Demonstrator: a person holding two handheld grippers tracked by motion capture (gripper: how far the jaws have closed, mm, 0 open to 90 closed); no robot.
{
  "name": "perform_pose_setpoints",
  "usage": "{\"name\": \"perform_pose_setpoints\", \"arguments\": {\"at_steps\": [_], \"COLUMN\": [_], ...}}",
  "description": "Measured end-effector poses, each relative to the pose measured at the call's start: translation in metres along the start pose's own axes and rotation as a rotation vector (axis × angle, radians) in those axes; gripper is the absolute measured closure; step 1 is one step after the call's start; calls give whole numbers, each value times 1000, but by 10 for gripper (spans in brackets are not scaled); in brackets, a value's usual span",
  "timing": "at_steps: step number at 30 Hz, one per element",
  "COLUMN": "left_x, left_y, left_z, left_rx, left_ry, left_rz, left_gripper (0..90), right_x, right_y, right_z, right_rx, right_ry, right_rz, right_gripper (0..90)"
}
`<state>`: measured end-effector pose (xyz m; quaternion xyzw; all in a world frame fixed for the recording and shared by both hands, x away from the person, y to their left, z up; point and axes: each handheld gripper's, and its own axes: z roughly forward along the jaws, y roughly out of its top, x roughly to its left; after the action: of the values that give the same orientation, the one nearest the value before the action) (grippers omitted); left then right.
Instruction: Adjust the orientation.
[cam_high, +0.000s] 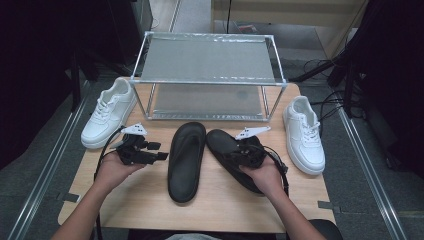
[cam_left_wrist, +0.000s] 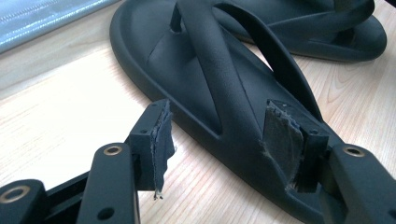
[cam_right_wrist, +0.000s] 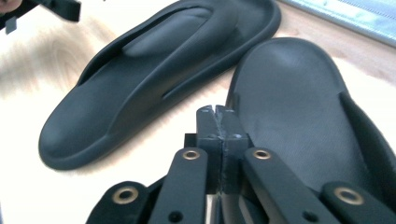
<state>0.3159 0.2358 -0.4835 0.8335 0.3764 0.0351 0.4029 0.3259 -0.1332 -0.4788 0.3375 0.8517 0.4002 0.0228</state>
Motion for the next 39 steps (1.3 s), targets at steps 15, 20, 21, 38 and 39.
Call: {"name": "perform_pose_setpoints", "arguments": {"at_steps": [15,20,21,38,39], "left_x": [2,1,2,1,0], "left_y": [20,28,30,41,40], "left_z": [16,23,24,34,33], "left_rx": [1,11,8,16,12], "left_ry": [-41,-49,-53,-75,-78], "left_rz": [33,52,53,73,73], "left_gripper": [426,426,426,425,425], "right_x": [3,5,4,-8,-10], "right_y": [-23,-34,-38,-51,-51], "right_z": [-13,-22,-24,-33,-34], "right_rx": [22,24,24,50,49], "right_ry": [-19,-35,-42,-93,-98], "right_rz": [34,59,67,120,123], "right_gripper": [900,900,900,900,900]}}
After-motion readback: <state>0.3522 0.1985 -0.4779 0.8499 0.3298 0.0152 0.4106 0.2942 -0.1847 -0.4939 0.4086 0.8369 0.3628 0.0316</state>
